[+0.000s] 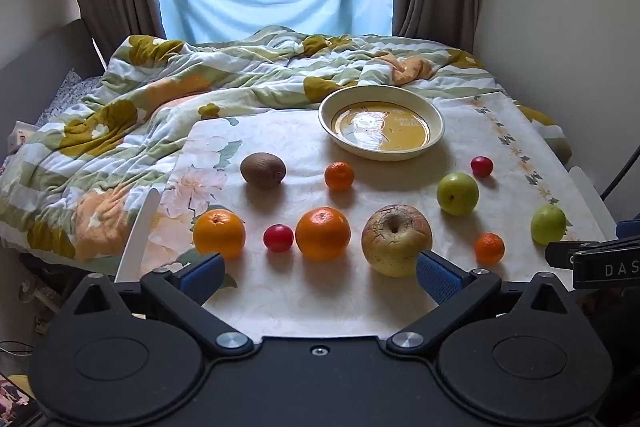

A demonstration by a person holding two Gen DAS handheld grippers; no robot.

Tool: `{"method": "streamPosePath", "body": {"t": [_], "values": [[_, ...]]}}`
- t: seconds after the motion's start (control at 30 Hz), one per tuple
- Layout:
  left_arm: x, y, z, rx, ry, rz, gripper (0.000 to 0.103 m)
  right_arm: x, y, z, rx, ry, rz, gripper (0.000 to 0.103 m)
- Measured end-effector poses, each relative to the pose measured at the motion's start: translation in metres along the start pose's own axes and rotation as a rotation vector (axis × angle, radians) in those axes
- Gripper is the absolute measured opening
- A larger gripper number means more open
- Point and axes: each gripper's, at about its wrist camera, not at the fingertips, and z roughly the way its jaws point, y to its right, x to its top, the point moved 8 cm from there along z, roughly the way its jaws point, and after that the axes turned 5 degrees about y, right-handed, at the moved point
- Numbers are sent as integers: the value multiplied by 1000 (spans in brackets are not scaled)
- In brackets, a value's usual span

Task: Organize fruits

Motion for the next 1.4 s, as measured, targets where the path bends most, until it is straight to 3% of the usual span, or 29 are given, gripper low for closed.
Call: {"method": "streamPosePath", "body": {"t": [1.4], "values": [[7,-5,8,5,3,4,103,3,-7,7,12,-16,0,103]]}}
